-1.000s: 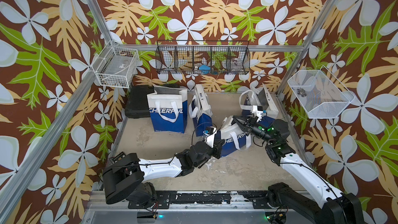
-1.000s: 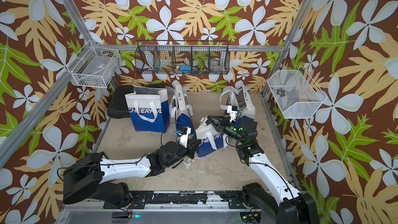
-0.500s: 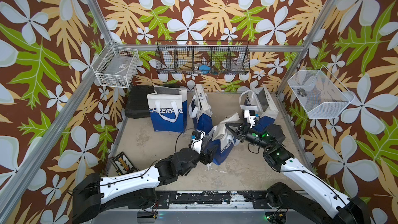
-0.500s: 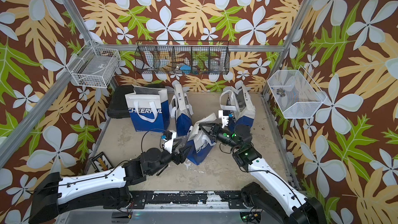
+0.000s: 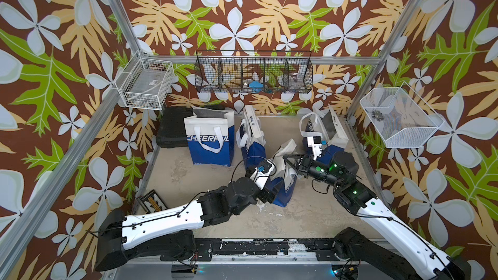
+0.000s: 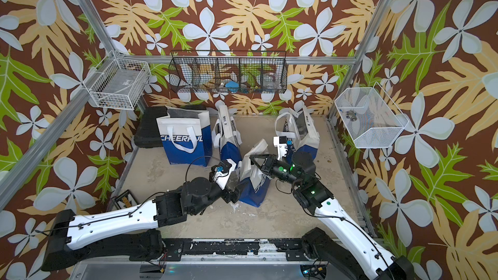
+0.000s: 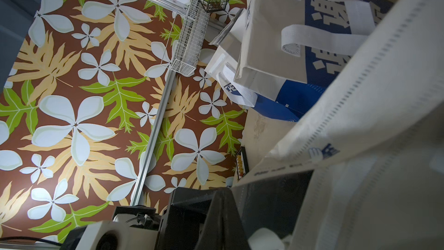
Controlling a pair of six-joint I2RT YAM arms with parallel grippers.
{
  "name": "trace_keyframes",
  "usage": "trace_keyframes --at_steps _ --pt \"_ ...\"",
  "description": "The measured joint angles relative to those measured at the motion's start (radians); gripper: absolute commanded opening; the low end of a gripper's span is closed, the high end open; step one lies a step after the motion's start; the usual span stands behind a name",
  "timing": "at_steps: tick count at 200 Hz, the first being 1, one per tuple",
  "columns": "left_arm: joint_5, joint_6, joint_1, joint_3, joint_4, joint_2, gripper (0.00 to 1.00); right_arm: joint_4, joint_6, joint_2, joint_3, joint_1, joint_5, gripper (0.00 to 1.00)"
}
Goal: Open the takeout bag
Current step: Open the takeout bag at the center of the board.
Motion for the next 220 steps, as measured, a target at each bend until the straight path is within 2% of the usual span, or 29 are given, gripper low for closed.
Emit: trace_keyframes --at_steps 56,90,111,121,130,135,138,154,163,171,187,220 --pt "-0.151 0.082 -0.004 0.133 0.011 0.135 0.74 -0.113 -0.073 -0.026 0.034 0.008 0.039 0.00" --pt "-0.226 0.137 -0.006 0.166 0.047 0.180 0.56 -0.147 -0.099 -0.044 0.034 0.023 0.064 0.00" --pt "-0.245 0.163 -0.006 0.177 0.052 0.205 0.36 -0.161 -0.109 -0.047 0.036 0.042 0.093 0.00" --pt "-0.249 0.178 -0.006 0.181 0.055 0.215 0.20 -0.166 -0.116 -0.048 0.037 0.050 0.104 0.00" --pt "-0.252 0.187 -0.006 0.182 0.062 0.220 0.01 -0.176 -0.118 -0.050 0.043 0.055 0.105 0.00" --pt "-0.253 0.190 -0.006 0.185 0.066 0.221 0.00 -0.187 -0.124 -0.051 0.048 0.055 0.107 0.00" --pt "-0.254 0.193 -0.006 0.185 0.068 0.222 0.00 -0.195 -0.130 -0.052 0.055 0.056 0.112 0.04" --pt "-0.255 0.210 -0.006 0.193 0.070 0.225 0.00 -0.292 -0.196 -0.053 0.124 0.059 0.178 0.43" --pt "-0.255 0.206 -0.006 0.196 0.069 0.224 0.00 -0.352 -0.252 -0.053 0.181 0.058 0.244 0.54" --pt "-0.254 0.195 -0.006 0.197 0.064 0.219 0.00 -0.389 -0.302 -0.056 0.217 0.055 0.304 0.57" --pt "-0.247 0.163 -0.006 0.193 0.045 0.201 0.00 -0.457 -0.399 -0.065 0.244 0.055 0.398 0.58" --pt "-0.206 0.063 -0.006 0.185 0.029 0.175 0.00 -0.557 -0.461 -0.086 0.187 0.100 0.435 0.61"
